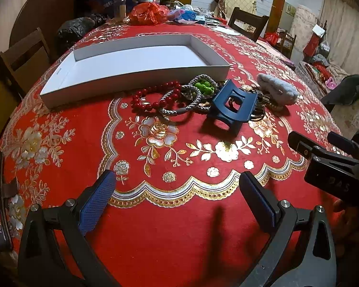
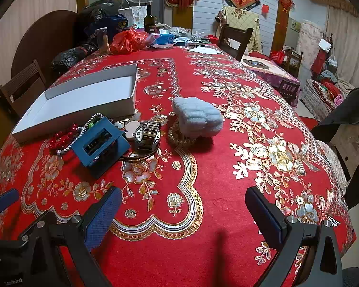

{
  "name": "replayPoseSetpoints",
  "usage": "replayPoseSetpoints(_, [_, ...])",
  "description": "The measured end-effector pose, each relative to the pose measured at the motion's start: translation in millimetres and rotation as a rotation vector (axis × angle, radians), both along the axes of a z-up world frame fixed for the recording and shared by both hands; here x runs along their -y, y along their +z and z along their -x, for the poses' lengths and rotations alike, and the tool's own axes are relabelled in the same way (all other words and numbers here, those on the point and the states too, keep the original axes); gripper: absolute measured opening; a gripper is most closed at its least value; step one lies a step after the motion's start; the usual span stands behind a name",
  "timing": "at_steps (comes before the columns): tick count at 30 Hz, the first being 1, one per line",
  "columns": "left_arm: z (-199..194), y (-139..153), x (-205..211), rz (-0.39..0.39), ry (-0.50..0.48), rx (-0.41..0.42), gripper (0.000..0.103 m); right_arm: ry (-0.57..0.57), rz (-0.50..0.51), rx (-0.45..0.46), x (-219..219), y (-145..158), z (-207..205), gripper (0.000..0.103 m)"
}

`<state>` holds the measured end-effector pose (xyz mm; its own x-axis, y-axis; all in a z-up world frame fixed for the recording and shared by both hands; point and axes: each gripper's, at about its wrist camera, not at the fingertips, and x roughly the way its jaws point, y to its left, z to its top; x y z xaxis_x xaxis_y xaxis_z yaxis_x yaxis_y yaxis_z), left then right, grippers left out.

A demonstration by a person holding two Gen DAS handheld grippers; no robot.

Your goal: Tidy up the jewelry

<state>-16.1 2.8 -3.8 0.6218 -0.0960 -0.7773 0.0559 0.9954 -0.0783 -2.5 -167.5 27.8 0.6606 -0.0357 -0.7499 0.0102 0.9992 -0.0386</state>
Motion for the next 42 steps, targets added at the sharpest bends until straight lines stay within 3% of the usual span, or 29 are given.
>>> replayPoseSetpoints(9, [0, -3, 3, -0.046, -0.011, -0.01, 0.102, -0.003, 0.005, 0.004, 1, 1, 2, 0.103])
replayPoseSetpoints(14, [2, -5, 3, -0.01, -0.025, -0.021, 0.102, -0.002, 0.006, 0.004, 2, 1, 3, 0.103])
replayPoseSetpoints(30, [-6, -8, -1, -0.056, 0.006, -0.045, 0.102, -0.003, 0.008, 0.002, 2, 1, 2, 0.103])
replayPoseSetpoints(37, [-23, 4, -4, -0.019, -0.003, -0.063, 0.102, 0.007, 0.006, -0.001, -1, 2, 3, 0.103])
replayPoseSetpoints(42, [-28, 12, 2, -0.054, 0.002, -0.057, 0.102, 0.003, -0.004, 0.007, 0, 5, 3, 0.103])
